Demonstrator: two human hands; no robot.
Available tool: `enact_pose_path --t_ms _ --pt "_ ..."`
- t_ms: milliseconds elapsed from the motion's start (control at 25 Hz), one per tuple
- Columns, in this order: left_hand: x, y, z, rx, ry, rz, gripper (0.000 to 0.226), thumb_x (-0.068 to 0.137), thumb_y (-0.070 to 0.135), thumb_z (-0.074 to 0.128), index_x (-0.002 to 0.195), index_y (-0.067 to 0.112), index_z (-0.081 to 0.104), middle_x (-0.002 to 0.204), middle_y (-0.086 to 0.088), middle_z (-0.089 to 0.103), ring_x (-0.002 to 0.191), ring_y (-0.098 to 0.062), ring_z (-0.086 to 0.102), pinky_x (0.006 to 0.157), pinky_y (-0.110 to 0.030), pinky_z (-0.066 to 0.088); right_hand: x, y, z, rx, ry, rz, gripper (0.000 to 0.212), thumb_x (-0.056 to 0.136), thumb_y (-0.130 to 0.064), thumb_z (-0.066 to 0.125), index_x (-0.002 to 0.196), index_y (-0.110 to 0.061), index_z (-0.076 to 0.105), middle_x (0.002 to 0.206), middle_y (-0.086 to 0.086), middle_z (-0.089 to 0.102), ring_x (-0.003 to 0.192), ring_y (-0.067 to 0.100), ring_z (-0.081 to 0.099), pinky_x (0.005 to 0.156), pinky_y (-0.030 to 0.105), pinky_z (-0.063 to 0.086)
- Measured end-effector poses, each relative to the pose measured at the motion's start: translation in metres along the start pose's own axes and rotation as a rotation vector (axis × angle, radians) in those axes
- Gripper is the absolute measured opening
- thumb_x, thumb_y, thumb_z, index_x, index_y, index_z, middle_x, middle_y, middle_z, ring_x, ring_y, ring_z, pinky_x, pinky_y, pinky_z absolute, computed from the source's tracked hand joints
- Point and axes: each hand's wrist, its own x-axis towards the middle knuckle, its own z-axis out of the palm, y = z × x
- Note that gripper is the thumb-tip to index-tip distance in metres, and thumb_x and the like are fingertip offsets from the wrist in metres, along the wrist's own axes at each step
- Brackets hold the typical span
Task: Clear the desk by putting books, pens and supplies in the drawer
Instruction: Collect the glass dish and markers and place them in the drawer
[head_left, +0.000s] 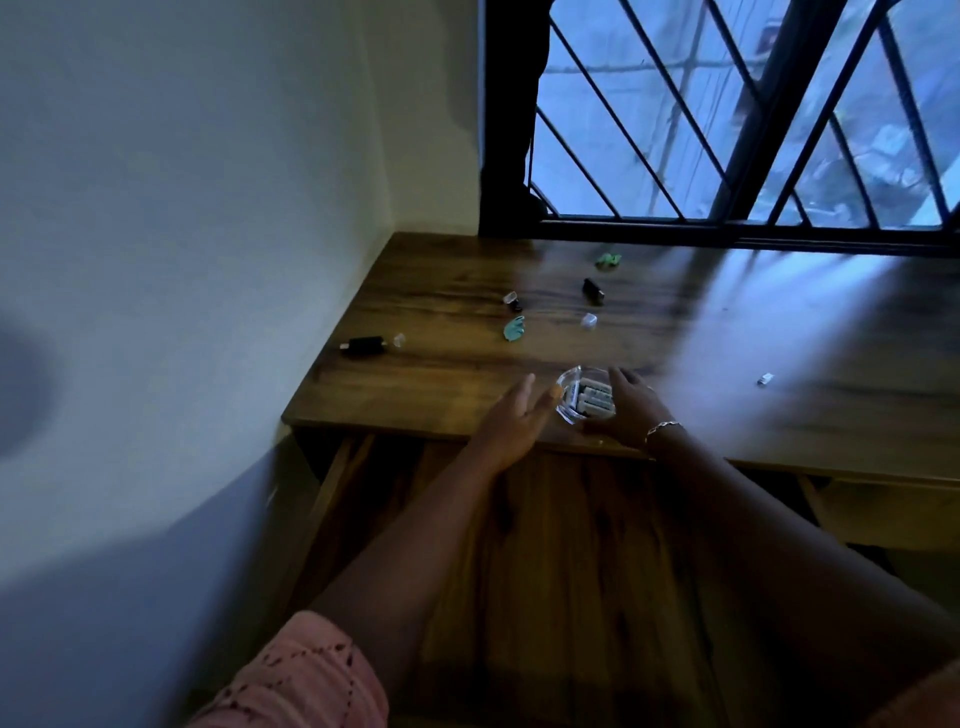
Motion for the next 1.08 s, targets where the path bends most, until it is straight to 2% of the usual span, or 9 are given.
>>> enact_pose_path --t_ms 200,480,600,720,760,880,960,1040,1080 --pt "0.023 0.012 0.008 -0.122 -0.064 -0.110 0.064 0.096 0.053 0.021 0.149 0.017 0.018 0.155 -0.008 0.024 0.142 -0.022 0.024 0.111 -0.034 0.023 0.024 0.007 0.000 -0.126 -0.125 -0.054 0.110 0.069 -0.039 0.077 0.146 -0.002 0.008 0.154 0.015 0.014 0.140 0.032 0.019 0.113 0.036 0.023" --pt "0.036 0.009 0.015 -0.383 -0.122 -0.181 0.068 0.097 0.052 0.008 0.141 0.009 0.037 0.147 -0.012 0.038 0.137 -0.024 0.035 0.103 -0.027 0.026 0.029 0.015 0.004 -0.108 -0.092 -0.073 0.112 0.067 -0.044 0.077 0.147 -0.006 0.007 0.148 0.019 0.024 0.134 0.037 0.027 0.109 0.039 0.028" --pt "0.035 -0.003 -0.001 -0.451 -0.117 -0.198 0.082 0.090 0.063 0.010 0.139 0.005 0.040 0.145 -0.015 0.041 0.134 -0.026 0.040 0.112 -0.036 0.027 0.019 0.007 0.005 -0.089 -0.048 -0.122 0.113 0.065 -0.044 0.079 0.146 -0.005 0.010 0.147 0.019 0.026 0.133 0.035 0.029 0.108 0.039 0.028" --pt "0.021 -0.011 -0.034 -0.425 -0.094 -0.177 0.113 0.054 0.092 0.031 0.125 0.006 0.055 0.115 -0.007 0.065 0.105 -0.015 0.062 0.088 -0.026 0.051 0.003 -0.012 0.006 -0.076 -0.055 -0.220 0.113 0.065 -0.043 0.079 0.146 -0.005 0.010 0.150 0.018 0.020 0.135 0.034 0.026 0.108 0.038 0.028" --pt "0.016 -0.014 -0.047 -0.380 -0.096 -0.169 0.114 0.048 0.093 0.035 0.120 0.007 0.058 0.105 -0.004 0.067 0.095 -0.012 0.065 0.080 -0.022 0.054 -0.004 -0.021 0.008 -0.068 -0.066 -0.257 0.114 0.064 -0.044 0.079 0.146 -0.005 0.010 0.150 0.017 0.019 0.136 0.033 0.025 0.109 0.039 0.029" --pt "-0.005 -0.027 -0.079 -0.215 -0.135 -0.213 0.073 0.083 0.066 0.037 0.113 0.005 0.060 0.101 -0.011 0.066 0.090 -0.018 0.065 0.086 -0.034 0.054 -0.028 -0.053 0.022 -0.043 -0.126 -0.354 0.116 0.062 -0.050 0.077 0.147 -0.007 0.009 0.150 0.014 0.019 0.136 0.031 0.024 0.109 0.038 0.029" --pt "-0.024 -0.034 -0.095 -0.118 -0.157 -0.271 0.043 0.093 0.046 0.043 0.100 0.008 0.061 0.091 -0.008 0.066 0.081 -0.016 0.064 0.079 -0.032 0.053 -0.044 -0.073 0.035 -0.065 -0.164 -0.412 0.122 0.055 -0.065 0.068 0.147 -0.008 0.011 0.149 0.012 0.021 0.134 0.029 0.025 0.108 0.036 0.029" --pt "-0.044 -0.047 -0.109 -0.036 -0.203 -0.372 0.039 0.093 0.042 0.047 0.096 0.006 0.061 0.085 -0.008 0.066 0.075 -0.015 0.064 0.071 -0.026 0.053 -0.059 -0.091 0.054 -0.066 -0.217 -0.474 0.124 0.051 -0.072 0.059 0.147 -0.009 0.012 0.149 0.010 0.023 0.134 0.029 0.027 0.108 0.036 0.029" --pt "-0.054 -0.055 -0.112 0.011 -0.228 -0.430 0.041 0.093 0.042 0.048 0.097 0.003 0.062 0.084 -0.008 0.065 0.074 -0.016 0.063 0.069 -0.025 0.053 -0.068 -0.097 0.066 -0.058 -0.260 -0.497 0.120 0.056 -0.067 0.065 0.147 -0.009 0.011 0.149 0.010 0.022 0.135 0.029 0.025 0.108 0.037 0.029"
